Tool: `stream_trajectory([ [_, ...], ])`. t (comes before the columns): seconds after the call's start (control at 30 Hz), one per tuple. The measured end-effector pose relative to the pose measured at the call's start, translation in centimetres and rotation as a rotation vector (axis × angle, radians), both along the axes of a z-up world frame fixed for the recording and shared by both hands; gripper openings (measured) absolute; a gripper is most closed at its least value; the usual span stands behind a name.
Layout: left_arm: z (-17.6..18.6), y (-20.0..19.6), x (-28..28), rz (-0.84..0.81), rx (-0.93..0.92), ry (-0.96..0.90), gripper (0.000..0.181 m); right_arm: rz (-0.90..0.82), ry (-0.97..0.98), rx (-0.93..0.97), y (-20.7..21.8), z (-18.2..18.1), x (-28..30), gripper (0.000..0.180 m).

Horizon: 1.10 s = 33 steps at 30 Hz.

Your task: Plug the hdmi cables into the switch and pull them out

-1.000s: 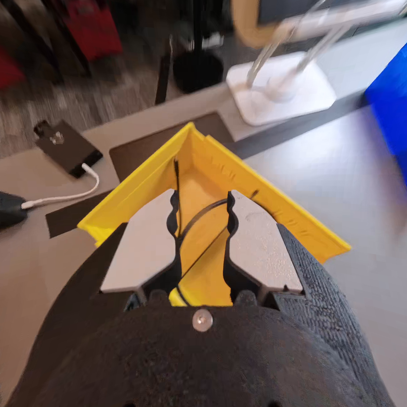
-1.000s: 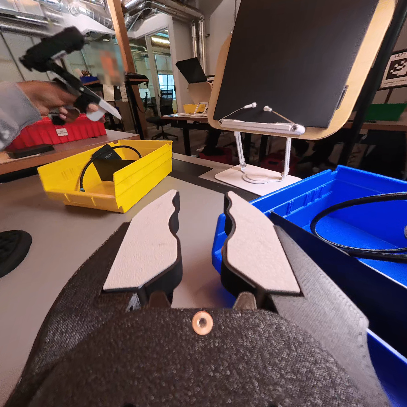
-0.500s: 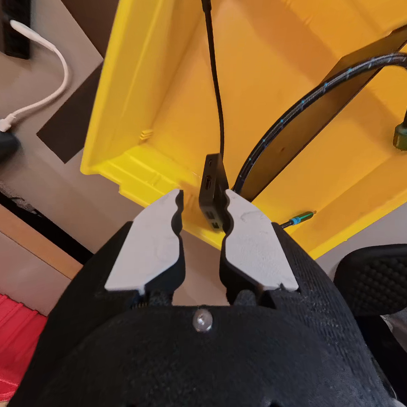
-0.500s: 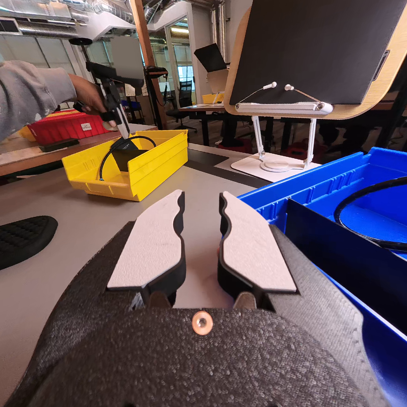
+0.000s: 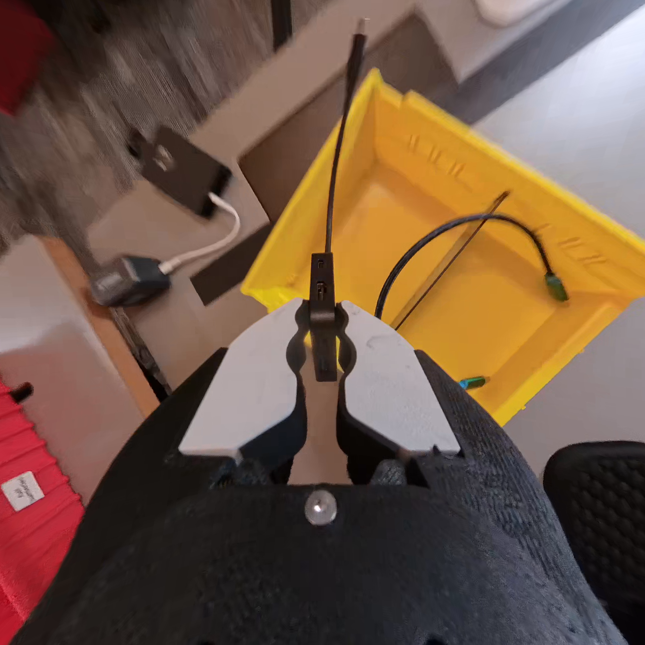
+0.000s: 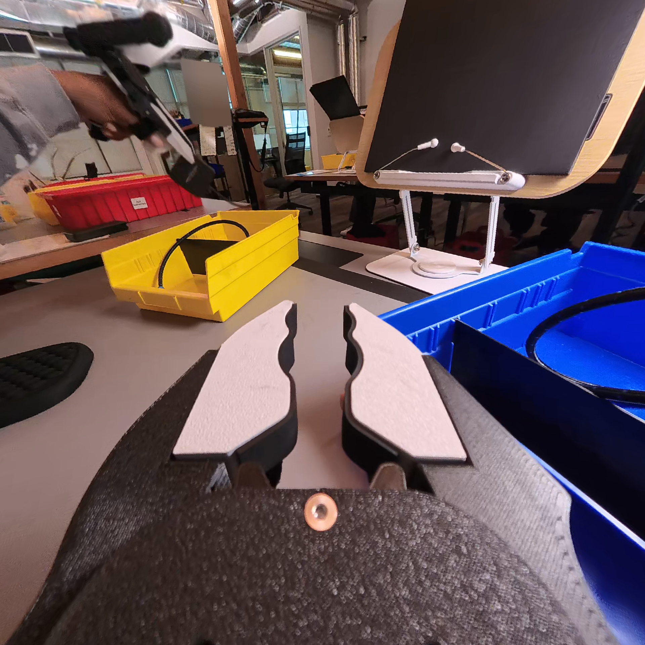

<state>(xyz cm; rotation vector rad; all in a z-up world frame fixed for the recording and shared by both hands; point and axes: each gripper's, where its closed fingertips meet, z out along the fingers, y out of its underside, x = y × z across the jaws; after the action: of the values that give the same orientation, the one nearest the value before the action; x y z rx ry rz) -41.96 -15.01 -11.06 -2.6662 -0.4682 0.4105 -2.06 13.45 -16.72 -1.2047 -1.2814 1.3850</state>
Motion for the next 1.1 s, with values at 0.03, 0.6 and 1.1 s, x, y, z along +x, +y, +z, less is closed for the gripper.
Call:
stream_trajectory([
  [0.03,2.1,0.5,0.5,-0.016,0.068,0.039,0.015,0.001,0.005,0.003,-0.1,0.2,0.0,0.024],
  [0.6,8.6,11.3,33.2,-0.681,1.469,-0.955,0.014,0.490,0.174,-0.142,-12.9,7.4,1.0,0.035],
  [1.1,-1.3,15.3,36.3,-0.587,1.350,-0.827,0.025,0.629,0.037,-0.933,-9.1,4.1,-0.9,0.013],
])
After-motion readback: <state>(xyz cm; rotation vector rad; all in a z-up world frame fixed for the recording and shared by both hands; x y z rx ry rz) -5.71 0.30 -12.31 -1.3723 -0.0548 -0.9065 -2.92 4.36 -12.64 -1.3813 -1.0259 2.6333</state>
